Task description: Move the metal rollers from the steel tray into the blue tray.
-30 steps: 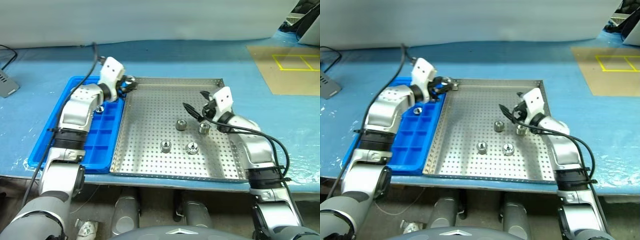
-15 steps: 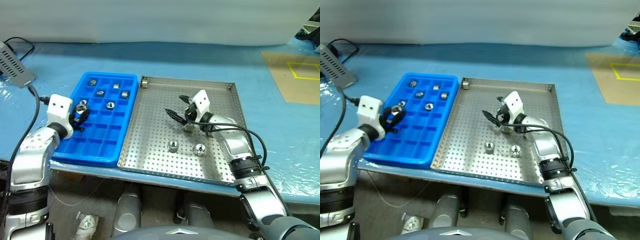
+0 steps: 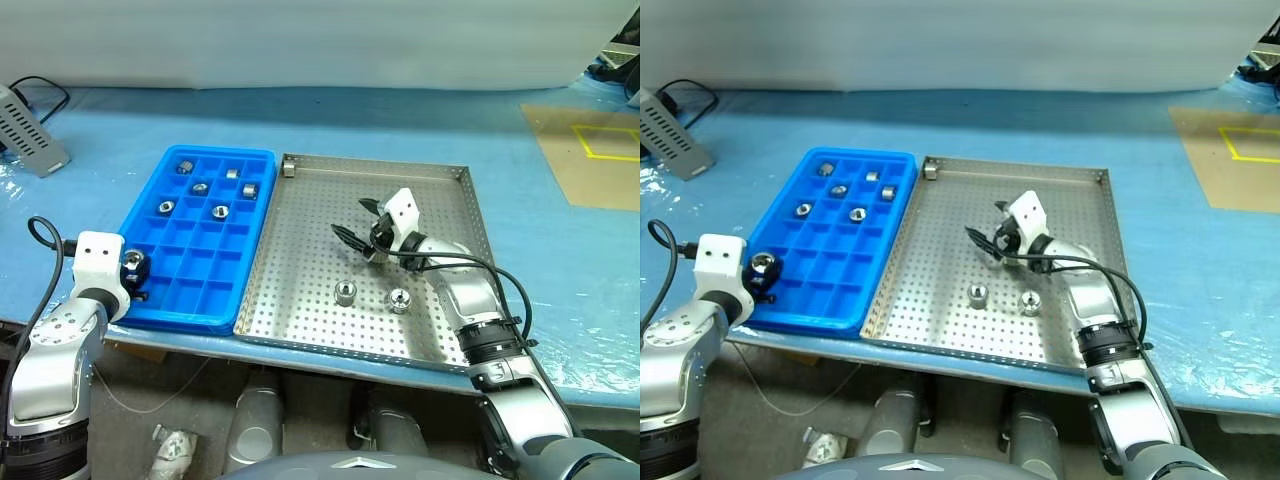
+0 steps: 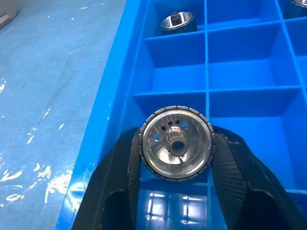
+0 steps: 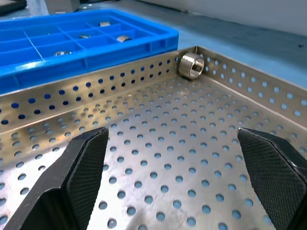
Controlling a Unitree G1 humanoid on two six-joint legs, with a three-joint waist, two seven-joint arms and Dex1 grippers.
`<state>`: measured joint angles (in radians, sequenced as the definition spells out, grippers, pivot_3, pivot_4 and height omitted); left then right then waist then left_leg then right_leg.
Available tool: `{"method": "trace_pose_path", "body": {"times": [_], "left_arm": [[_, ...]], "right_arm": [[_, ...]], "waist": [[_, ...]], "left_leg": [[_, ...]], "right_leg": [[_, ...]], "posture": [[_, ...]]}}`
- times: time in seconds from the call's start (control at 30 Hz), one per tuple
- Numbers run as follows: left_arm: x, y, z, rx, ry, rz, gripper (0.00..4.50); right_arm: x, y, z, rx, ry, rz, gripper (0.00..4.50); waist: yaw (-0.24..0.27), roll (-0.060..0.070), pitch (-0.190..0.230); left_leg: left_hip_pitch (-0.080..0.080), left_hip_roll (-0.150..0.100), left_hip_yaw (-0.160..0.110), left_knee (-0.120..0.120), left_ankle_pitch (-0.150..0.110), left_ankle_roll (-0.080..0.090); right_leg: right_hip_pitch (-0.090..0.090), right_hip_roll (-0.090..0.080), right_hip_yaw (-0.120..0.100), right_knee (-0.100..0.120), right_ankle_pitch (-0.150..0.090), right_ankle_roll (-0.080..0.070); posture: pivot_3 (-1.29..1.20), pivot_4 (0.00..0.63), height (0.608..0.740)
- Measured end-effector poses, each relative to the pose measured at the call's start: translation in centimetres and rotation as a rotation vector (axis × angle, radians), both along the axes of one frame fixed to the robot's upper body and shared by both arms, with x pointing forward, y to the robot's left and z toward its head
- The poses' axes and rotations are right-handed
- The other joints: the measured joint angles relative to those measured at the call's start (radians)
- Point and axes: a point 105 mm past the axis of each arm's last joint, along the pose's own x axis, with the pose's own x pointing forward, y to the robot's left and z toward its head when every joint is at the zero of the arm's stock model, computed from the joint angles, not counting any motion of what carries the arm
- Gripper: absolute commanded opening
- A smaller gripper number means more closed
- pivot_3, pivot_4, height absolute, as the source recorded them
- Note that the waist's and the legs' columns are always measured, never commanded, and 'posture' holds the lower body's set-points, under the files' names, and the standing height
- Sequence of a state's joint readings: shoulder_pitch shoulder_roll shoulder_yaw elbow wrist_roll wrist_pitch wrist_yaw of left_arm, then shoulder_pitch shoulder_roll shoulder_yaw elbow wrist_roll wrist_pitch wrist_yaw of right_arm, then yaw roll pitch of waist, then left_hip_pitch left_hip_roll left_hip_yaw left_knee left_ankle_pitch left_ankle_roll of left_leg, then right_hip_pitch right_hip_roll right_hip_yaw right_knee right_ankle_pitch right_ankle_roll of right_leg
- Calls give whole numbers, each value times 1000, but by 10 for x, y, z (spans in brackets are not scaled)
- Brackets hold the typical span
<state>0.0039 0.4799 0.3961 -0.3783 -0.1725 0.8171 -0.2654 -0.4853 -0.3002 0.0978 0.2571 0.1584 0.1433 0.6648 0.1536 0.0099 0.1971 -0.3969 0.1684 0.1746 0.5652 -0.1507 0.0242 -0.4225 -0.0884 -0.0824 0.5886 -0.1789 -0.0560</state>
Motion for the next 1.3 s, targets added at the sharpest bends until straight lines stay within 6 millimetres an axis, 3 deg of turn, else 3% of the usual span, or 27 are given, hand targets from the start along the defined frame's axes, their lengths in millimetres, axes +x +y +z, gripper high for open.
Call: {"method": "trace_pose_path", "body": {"times": [0.03, 0.1, 0.23, 0.3, 0.4, 0.47, 0.57, 0.7, 0.83, 0.9, 1.0, 1.13, 1.3], "left_arm": [[0, 1, 0, -7, 0, 11, 2416], [4, 9, 0, -24, -4, 59, 3004], [12, 10, -12, -106, 8, 102, 4242], [13, 14, -17, -111, 22, 136, 4242], [13, 18, -20, -111, 30, 159, 4242], [12, 20, -21, -96, 31, 169, 4242], [17, 16, -21, -101, 25, 153, 4242], [29, 4, -18, -128, -1, 99, 4242], [56, -23, -3, -155, -65, -52, 4242], [67, -39, 11, -158, -124, -143, 4242], [93, -77, 65, -140, -293, -344, 4242], [112, -111, 89, -129, -329, -517, 4242], [137, -154, 73, -119, -241, -672, 4242]], "right_arm": [[3, -1, 1, 13, 2, -23, 4500], [26, -14, 17, 80, 8, -157, 4500], [76, -47, 75, 134, -50, -367, 4500], [97, -69, 108, 140, -91, -482, 4500], [108, -105, 136, 191, -91, -610, 4500], [110, -115, 156, 233, -108, -642, 4500], [112, -116, 166, 238, -120, -670, 4500], [112, -91, 165, 253, -141, -548, 4500], [99, -59, 135, 224, -150, -294, 4500], [92, -51, 117, 195, -124, -230, 4500], [76, -40, 96, 94, -125, -154, 4500], [48, -50, 84, 53, -120, -124, 4500], [14, -63, 56, -11, -48, -156, 4500]], "waist": [[-1, 0, 0], [-7, 1, 1], [-22, 1, 1], [-34, 0, 1], [-40, 1, 1], [-49, 2, 1], [-45, 7, 0], [-18, 13, 2], [33, 13, 2], [56, 13, 3], [65, 14, 4], [42, 10, 2], [-3, 4, -1]], "left_leg": [[0, 0, 0, 0, 0, 0], [2, 0, 0, -1, 1, -1], [8, -1, -1, -1, 1, -2], [14, -1, -2, -1, 1, -2], [15, -2, -3, -2, 0, -3], [15, -2, -4, -4, 0, -3], [13, -2, -4, -7, 0, -3], [8, -2, -3, -10, 0, -3], [-3, 3, 2, -9, 1, -2], [-13, 7, 7, -7, 2, -1], [-17, 17, 27, 0, 4, 1], [-17, 7, 29, 4, 5, 1], [-19, 3, 27, 4, 13, 9]], "right_leg": [[0, 0, 0, 0, 0, 0], [0, 0, 0, 0, 0, 0], [2, 0, 0, 0, 0, 0], [4, 0, -2, -1, 0, 1], [4, 0, -3, -2, 0, 1], [4, 0, -2, -2, 0, 1], [1, 0, -3, 1, 0, 0], [-2, 0, -3, 1, 1, -2], [-1, 0, -3, 2, 1, -2], [-1, 1, -1, 2, 3, -5], [4, 0, 6, 3, 4, -7], [12, -5, 16, -1, -2, 4], [7, -5, 21, 0, -3, 13]], "posture": [[294, 150, 740], [282, 150, 740], [261, 150, 740], [257, 150, 740], [257, 150, 740], [257, 150, 740], [233, 150, 740], [230, 150, 740], [187, 150, 740], [161, 150, 740], [128, 150, 740], [84, 150, 740], [7, 150, 740]]}}
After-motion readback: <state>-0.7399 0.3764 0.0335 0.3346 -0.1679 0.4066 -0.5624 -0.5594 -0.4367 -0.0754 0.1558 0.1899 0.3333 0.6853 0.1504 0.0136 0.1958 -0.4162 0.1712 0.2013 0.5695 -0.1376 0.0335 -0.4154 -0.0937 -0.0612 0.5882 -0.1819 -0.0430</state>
